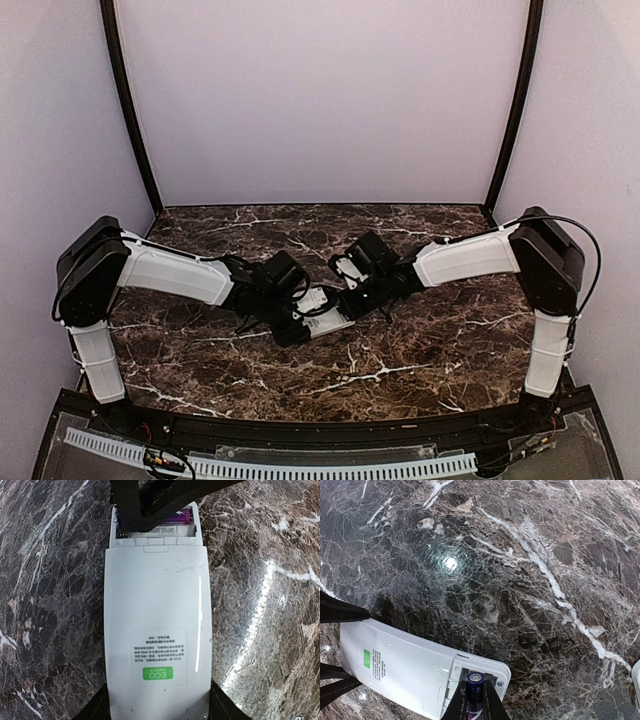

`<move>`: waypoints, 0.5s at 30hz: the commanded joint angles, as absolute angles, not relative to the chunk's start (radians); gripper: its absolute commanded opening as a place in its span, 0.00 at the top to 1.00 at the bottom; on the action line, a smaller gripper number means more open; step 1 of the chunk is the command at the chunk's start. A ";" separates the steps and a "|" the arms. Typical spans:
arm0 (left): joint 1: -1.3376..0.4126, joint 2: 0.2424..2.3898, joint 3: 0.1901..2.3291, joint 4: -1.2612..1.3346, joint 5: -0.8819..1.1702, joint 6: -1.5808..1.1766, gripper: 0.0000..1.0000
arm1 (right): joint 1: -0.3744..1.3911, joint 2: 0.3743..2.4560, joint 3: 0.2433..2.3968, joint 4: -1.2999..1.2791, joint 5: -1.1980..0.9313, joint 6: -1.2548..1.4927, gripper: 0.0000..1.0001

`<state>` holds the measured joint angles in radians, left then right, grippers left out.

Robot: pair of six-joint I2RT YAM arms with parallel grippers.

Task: Load the batteries into the remote control
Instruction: Adjust the battery in the battery compartment.

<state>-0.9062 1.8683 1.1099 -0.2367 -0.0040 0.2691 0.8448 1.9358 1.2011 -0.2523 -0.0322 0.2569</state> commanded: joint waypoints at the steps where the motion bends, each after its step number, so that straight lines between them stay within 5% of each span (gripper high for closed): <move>1: -0.864 1.861 1.048 -0.498 -0.093 0.270 1.00 | 0.801 1.987 1.161 -0.492 0.199 0.270 0.89; 8: -0.864 1.857 1.051 -0.492 -0.082 0.270 1.00 | 0.807 1.991 1.168 -0.493 0.199 0.278 0.79; 15: -0.864 1.854 1.049 -0.487 -0.074 0.270 1.00 | 0.807 1.977 1.172 -0.485 0.182 0.260 0.87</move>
